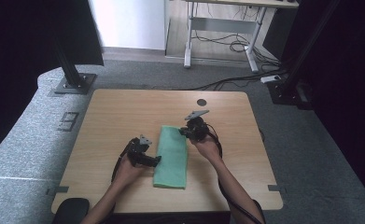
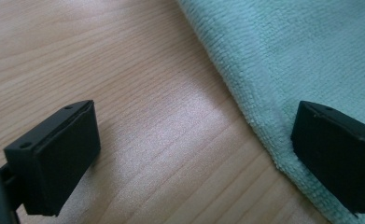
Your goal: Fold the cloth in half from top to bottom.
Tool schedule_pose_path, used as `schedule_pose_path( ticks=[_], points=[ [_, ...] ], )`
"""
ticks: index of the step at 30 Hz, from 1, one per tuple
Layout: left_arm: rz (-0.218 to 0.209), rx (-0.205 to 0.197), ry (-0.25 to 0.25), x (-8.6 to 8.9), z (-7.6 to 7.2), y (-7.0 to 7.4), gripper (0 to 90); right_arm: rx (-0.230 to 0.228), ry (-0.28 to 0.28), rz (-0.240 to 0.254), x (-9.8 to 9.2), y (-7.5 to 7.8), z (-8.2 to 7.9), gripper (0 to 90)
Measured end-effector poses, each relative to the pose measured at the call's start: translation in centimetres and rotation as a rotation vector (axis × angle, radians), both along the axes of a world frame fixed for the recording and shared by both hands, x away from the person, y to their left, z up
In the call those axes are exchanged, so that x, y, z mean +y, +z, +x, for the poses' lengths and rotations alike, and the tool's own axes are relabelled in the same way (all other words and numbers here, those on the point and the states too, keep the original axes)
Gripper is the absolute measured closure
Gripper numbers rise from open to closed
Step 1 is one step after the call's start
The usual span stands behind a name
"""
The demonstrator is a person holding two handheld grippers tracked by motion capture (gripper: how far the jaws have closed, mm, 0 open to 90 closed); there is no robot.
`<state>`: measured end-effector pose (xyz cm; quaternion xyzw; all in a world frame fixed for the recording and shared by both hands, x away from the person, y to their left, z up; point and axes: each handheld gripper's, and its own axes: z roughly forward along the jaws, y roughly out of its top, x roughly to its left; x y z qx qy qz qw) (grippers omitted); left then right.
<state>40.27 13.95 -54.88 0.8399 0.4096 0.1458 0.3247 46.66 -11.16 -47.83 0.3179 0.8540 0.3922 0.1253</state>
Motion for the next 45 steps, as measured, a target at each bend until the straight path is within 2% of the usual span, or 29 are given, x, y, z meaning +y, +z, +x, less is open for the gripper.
schedule_pose_path(
  ticks=[11,16,21,35,45],
  points=[
    [-0.001,-0.003,0.008,0.0,-0.1,0.0,1.4,-0.056,0.096,0.043,-0.7,2.5,-4.4,85.2],
    [-0.001,-0.003,0.009,0.0,-0.1,0.0,1.3,-0.060,0.133,0.058,-1.1,3.1,-6.2,85.2],
    [0.000,-0.003,0.009,0.0,-0.1,0.0,1.3,-0.050,0.160,0.070,-1.6,3.1,-7.9,85.2],
    [0.002,-0.003,0.013,0.0,-0.1,0.0,0.9,0.008,0.226,0.067,-1.6,0.6,-12.0,85.1],
    [0.001,-0.003,0.011,0.0,-0.1,0.0,0.9,0.065,0.220,0.050,-1.6,-2.7,-13.4,85.1]
  ],
)
